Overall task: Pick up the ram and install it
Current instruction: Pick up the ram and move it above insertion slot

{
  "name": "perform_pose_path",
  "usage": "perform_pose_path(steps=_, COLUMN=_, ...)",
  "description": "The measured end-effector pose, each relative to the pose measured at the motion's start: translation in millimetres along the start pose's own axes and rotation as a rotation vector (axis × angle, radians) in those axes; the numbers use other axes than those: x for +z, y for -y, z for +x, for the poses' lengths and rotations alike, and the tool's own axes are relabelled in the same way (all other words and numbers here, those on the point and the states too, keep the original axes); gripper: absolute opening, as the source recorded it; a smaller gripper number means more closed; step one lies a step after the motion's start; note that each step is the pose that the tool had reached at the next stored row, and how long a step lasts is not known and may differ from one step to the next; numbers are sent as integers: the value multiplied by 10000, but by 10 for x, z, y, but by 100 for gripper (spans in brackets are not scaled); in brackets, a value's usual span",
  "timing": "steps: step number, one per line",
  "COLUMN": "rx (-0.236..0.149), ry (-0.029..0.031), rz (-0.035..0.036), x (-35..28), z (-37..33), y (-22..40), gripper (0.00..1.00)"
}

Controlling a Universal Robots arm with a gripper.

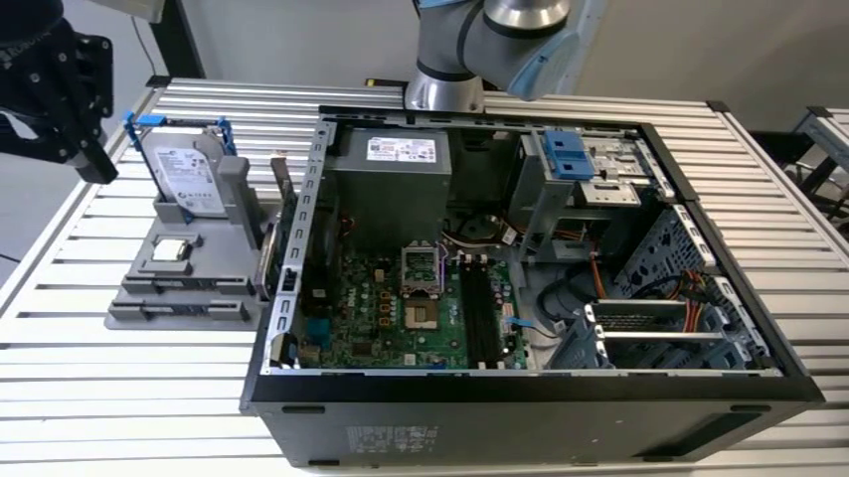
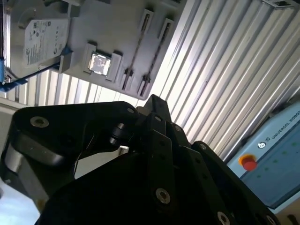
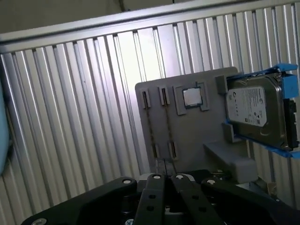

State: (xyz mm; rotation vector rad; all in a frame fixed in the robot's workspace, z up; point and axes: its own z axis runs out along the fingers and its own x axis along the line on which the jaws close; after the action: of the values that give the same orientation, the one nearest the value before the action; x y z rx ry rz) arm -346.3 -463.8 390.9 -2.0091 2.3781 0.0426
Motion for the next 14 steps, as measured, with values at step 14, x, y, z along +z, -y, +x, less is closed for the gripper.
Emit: perform_pose_path(steps=14, rx=-2507, ry=-7, rz=-99, x=0, z=0, y=0, gripper=0)
